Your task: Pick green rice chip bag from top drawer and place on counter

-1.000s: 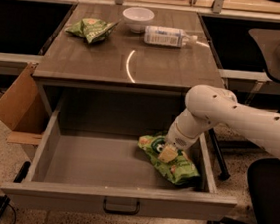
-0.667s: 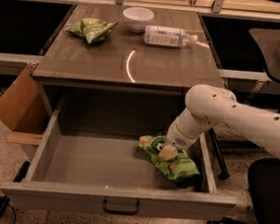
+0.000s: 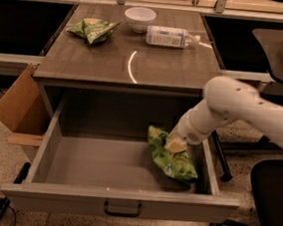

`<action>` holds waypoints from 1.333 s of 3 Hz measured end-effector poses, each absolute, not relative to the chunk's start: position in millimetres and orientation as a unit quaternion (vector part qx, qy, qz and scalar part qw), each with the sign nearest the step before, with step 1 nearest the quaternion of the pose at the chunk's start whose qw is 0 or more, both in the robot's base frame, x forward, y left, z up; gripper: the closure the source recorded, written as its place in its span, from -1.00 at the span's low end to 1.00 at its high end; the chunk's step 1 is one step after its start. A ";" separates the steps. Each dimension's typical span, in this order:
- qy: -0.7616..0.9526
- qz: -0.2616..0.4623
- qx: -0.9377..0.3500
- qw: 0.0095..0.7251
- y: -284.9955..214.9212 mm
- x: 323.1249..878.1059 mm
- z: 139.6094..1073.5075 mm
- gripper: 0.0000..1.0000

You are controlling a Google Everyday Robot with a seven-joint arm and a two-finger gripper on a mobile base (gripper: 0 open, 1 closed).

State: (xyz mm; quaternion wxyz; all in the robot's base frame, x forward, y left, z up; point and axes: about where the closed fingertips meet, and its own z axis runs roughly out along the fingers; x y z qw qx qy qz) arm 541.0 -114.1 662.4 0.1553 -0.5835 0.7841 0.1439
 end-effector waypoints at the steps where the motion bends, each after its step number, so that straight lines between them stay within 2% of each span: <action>1: 0.757 0.161 -0.584 0.245 -131.1 539.7 755.9 1.00; 2: 0.732 0.173 -0.581 0.312 -147.8 542.2 834.0 1.00; 4: 0.713 0.148 -0.607 0.320 -132.5 553.5 856.5 1.00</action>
Offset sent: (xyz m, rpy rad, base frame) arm -0.0023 -0.0645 0.2554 0.3532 -0.3253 0.0183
